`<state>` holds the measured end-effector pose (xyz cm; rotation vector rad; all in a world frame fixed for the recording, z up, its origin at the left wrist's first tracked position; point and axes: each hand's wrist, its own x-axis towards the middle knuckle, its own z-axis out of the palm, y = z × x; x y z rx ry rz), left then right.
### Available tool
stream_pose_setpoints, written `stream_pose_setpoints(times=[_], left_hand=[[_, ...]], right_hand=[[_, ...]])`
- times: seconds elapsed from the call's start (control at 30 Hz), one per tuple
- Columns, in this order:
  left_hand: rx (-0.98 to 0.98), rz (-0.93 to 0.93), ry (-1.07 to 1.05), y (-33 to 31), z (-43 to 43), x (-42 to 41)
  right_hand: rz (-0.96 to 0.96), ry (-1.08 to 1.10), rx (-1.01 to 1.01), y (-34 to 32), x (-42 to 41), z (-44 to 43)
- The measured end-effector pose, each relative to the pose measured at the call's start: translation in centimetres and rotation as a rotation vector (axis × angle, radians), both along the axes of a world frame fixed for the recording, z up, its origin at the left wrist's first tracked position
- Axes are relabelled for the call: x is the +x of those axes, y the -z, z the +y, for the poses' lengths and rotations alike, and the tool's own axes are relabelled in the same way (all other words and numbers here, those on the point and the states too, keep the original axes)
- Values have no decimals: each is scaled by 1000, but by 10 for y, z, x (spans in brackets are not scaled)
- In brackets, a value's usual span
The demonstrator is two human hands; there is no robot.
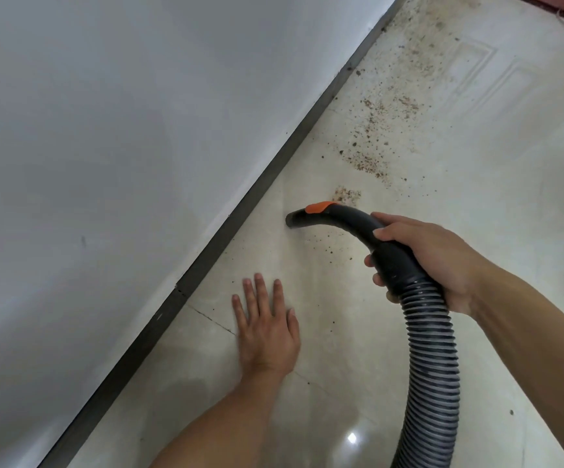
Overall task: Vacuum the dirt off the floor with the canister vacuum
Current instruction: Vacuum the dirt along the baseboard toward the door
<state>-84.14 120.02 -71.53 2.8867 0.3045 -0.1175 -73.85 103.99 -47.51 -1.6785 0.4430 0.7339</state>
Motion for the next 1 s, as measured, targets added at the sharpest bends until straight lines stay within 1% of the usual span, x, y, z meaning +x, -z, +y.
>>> stream_pose_setpoints(times=[0.13, 0.5, 0.63, 0.77, 1.0], left_hand=[[-17, 2, -1, -2, 0, 3], [27, 100, 54, -9, 7, 0], [37, 129, 139, -16, 14, -19], [53, 149, 169, -28, 29, -60], [27, 209, 92, -47, 64, -115]], right_hand=[[-2, 43, 9, 1, -17, -5], [-32, 196, 78, 13, -104, -39], [-24, 169, 118, 19, -121, -34], [-44, 126, 152, 26, -118, -9], [-93, 34, 195, 35, -89, 33]])
